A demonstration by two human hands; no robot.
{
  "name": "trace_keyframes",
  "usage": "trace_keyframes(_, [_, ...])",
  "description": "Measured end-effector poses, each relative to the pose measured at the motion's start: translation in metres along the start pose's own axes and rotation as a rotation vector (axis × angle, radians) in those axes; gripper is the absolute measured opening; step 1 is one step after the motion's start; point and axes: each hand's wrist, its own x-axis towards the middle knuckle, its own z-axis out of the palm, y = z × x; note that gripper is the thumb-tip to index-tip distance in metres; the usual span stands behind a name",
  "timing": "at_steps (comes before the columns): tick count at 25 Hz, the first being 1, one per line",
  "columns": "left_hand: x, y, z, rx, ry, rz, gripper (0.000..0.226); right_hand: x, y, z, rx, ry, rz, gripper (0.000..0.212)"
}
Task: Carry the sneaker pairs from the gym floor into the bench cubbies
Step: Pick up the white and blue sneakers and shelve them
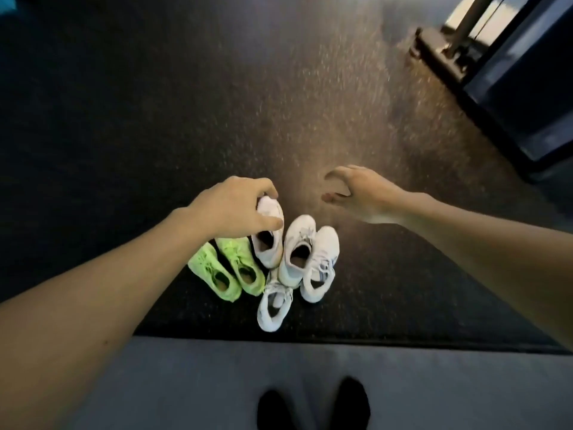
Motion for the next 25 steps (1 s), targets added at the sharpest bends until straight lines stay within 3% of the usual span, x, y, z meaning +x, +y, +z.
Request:
trace_keyframes(5, [0.064,-0.06,0.183,-0.037,-0.132,-0.024,0.058,0.025,0.076,0.189,0.062,-0.141,0.028,0.046])
trace_keyframes(12, [0.084,-0.119,0.373,-0.056,-0.291,-0.072,0.057,0.018,0.13,0.367,0.092,-0.27,0.08,0.045])
trace_keyframes(15, [0.087,-0.131,0.416,0.051,-0.361,-0.062,0.047,0.015,0.14,0.408,0.083,-0.266,0.092,0.038])
trace_keyframes(17, [0.09,-0.135,0.435,0.148,-0.322,-0.053,0.043,0.016,0.144,0.431,0.034,-0.223,0.097,0.036])
trace_keyframes(20, [0.088,-0.135,0.456,0.466,-0.284,0.027,0.05,0.021,0.144,0.453,-0.057,-0.202,0.125,0.041])
trace_keyframes(22, [0.085,-0.131,0.465,0.626,-0.269,0.052,0.041,0.026,0.142,0.459,-0.093,-0.186,0.147,0.043])
trace_keyframes(25, [0.085,-0.124,0.469,0.645,-0.247,0.027,0.023,0.027,0.139,0.461,-0.136,-0.121,0.163,0.035])
